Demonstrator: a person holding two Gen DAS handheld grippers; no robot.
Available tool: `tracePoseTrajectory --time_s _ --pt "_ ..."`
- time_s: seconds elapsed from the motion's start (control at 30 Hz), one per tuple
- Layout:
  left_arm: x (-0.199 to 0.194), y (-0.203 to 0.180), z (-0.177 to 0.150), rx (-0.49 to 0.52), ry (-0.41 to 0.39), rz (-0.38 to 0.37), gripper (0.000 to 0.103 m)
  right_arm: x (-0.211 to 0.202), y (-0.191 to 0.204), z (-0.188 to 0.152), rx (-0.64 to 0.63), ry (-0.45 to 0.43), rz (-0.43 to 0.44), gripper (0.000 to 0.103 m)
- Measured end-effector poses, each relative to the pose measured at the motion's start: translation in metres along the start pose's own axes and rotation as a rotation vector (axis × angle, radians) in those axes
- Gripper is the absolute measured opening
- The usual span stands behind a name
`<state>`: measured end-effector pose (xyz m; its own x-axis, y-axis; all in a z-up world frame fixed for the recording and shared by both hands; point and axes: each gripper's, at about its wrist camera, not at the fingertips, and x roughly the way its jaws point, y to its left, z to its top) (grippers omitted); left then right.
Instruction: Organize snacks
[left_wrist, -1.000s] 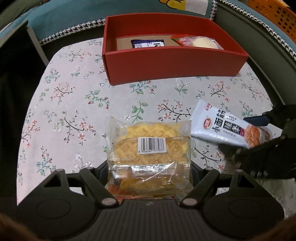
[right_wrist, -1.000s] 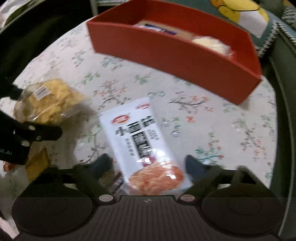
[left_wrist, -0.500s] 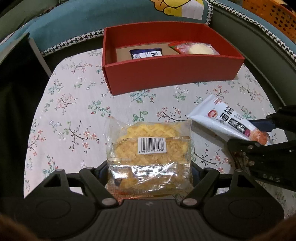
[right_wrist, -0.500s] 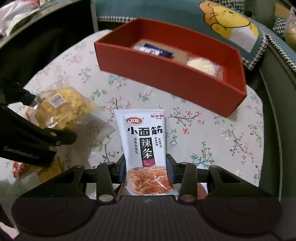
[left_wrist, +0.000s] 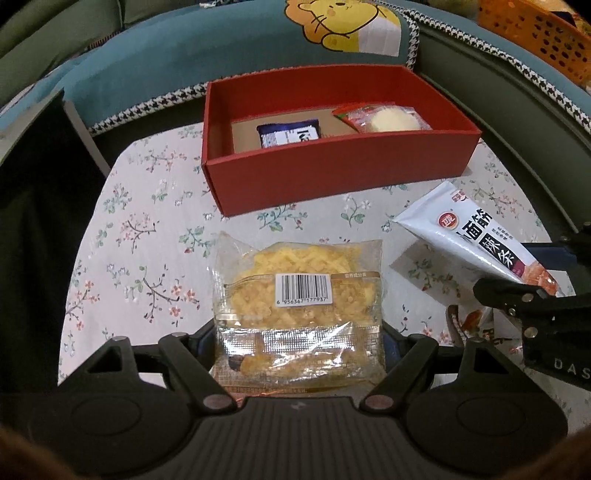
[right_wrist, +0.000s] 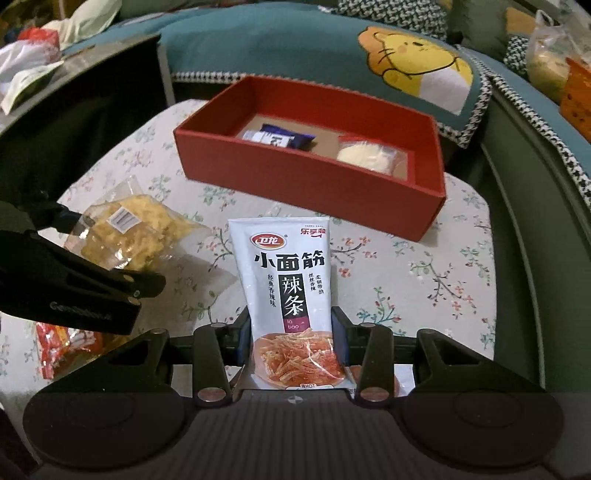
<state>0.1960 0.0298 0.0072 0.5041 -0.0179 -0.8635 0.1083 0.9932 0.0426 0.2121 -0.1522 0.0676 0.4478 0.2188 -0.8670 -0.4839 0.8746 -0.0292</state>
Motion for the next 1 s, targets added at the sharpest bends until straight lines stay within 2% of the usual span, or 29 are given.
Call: tracePoseTrajectory --time_s 0.47,1.0 --pt "-0.012 -0.008 0.009 0.016 -0.097 0.078 0.103 -0.007 -0.011 0.008 0.018 -0.066 -0.057 0.05" --pt "-0.02 -0.01 0.031 0.013 -0.181 0.157 0.103 -0.012 -0.013 0.022 -0.017 -0.126 -0.13 0.05"
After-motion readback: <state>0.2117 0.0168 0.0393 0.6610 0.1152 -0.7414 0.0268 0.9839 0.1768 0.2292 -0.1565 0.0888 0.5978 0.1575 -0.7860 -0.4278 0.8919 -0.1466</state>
